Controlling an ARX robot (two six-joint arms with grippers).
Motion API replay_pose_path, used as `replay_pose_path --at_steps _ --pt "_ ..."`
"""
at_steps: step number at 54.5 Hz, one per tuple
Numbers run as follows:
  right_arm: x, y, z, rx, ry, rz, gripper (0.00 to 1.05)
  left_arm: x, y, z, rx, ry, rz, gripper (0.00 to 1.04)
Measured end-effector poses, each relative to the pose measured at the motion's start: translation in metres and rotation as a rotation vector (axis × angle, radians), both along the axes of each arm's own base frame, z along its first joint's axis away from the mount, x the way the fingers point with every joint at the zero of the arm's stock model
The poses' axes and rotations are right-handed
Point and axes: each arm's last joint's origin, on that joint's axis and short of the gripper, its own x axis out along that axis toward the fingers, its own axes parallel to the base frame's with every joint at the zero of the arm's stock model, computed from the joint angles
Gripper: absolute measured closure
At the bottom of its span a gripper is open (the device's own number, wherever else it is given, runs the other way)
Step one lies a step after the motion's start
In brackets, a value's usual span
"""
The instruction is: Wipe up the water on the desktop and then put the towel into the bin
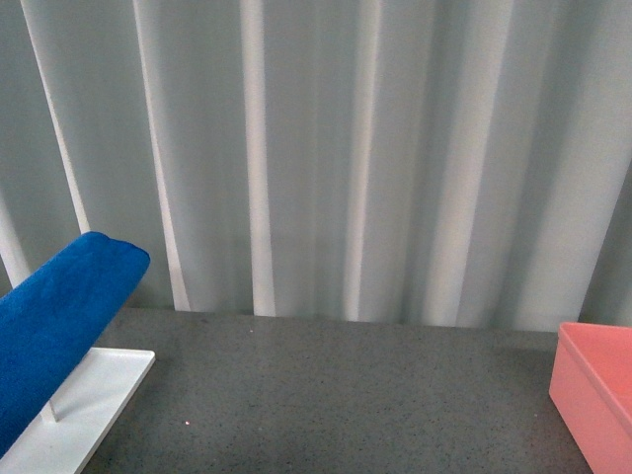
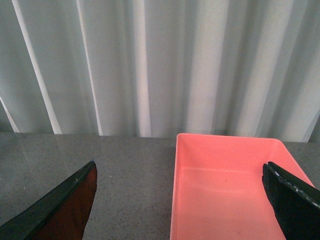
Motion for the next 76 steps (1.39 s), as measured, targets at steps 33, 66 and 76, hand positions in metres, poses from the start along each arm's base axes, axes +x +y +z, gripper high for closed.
replay_pose_path --at_steps 33,66,76 --pt "0.0 0.0 0.0 0.0 0.0 0.0 0.07 0.183 0.034 -0.017 0.232 0.215 0.017 0.07" --pt "0.0 0.0 0.0 0.0 0.0 0.0 0.07 0.216 0.03 -0.066 0.332 0.269 0.047 0.07" --pt "0.0 0.0 0.0 0.0 0.0 0.0 0.07 0.216 0.027 -0.071 0.336 0.272 0.055 0.11"
